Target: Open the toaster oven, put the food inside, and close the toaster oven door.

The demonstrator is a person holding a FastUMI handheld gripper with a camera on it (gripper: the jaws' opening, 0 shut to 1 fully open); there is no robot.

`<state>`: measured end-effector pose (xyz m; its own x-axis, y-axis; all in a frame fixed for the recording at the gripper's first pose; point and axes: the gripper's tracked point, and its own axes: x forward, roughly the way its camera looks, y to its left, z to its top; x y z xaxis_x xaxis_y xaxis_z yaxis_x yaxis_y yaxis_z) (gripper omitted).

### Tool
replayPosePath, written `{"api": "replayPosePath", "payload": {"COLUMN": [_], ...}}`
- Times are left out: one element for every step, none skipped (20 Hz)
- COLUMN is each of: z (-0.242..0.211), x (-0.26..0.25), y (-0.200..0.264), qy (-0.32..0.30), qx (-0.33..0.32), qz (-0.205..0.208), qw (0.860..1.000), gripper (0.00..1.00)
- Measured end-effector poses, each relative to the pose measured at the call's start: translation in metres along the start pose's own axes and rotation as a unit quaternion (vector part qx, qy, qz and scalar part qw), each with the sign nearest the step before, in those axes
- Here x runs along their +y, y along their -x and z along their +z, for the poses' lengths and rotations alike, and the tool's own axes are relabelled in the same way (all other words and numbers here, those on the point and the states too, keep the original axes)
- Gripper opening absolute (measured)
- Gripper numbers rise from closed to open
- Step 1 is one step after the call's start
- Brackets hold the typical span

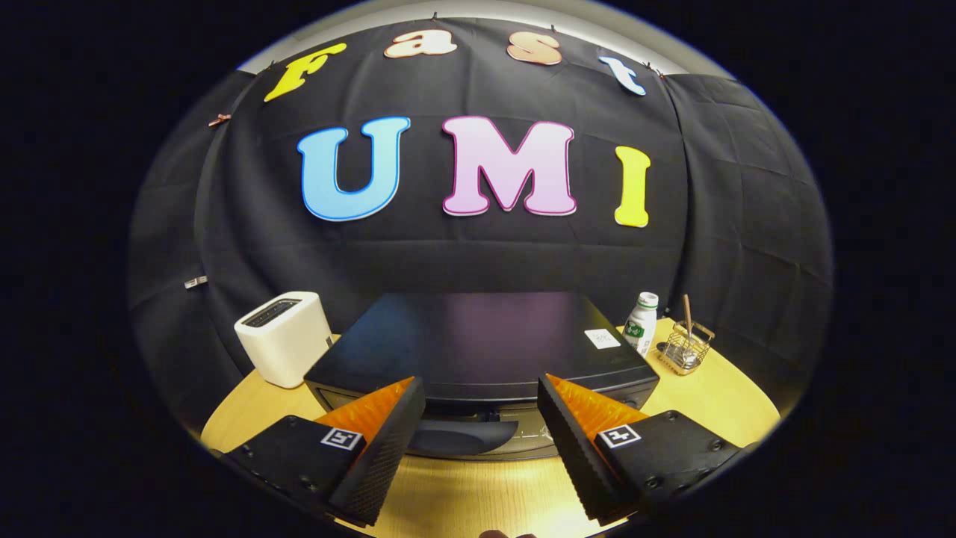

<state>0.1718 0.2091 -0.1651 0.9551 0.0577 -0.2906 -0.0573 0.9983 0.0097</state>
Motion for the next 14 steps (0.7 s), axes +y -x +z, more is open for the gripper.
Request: {"api": "replayPosePath", "payload": {"z": [-0.004, -0.011, -0.019, -0.016, -0.017, -0.018, -0.018, -0.022, -0.026, -0.032, -0.038, -0.042, -0.047, -0.054], "x": [0.003, 0.006, 0.006, 0.007, 0.007, 0.008, 0.007, 0.007, 0.008, 0.009, 0.009, 0.008, 0.008, 0.008], "y": [-0.004, -0.007, -0.008, -0.004, -0.006, -0.004, 0.0, 0.002, 0.006, 0.013, 0.02, 0.026, 0.035, 0.043], "qy": [-0.007, -0.007, -0.002, 0.001, 0.005, 0.006, 0.003, 0.003, 0.001, 0.001, 0.001, 0.005, 0.012, 0.016], "qx": [0.005, 0.013, 0.025, 0.014, 0.011, 0.016, 0.021, 0.029, 0.036, 0.046, 0.053, 0.053, 0.057, 0.061], "qz": [0.001, -0.001, -0.005, -0.005, -0.009, -0.011, -0.013, -0.011, -0.007, -0.002, 0.002, 0.002, 0.001, 0.0], "qw": [1.0, 1.0, 1.0, 1.0, 1.0, 1.0, 1.0, 1.0, 0.999, 0.999, 0.999, 0.999, 0.998, 0.998], "gripper": [0.99, 0.99, 0.98, 0.98, 0.99, 0.98, 0.98, 0.98, 0.98, 0.98, 0.99, 0.99, 0.99, 0.99]}}
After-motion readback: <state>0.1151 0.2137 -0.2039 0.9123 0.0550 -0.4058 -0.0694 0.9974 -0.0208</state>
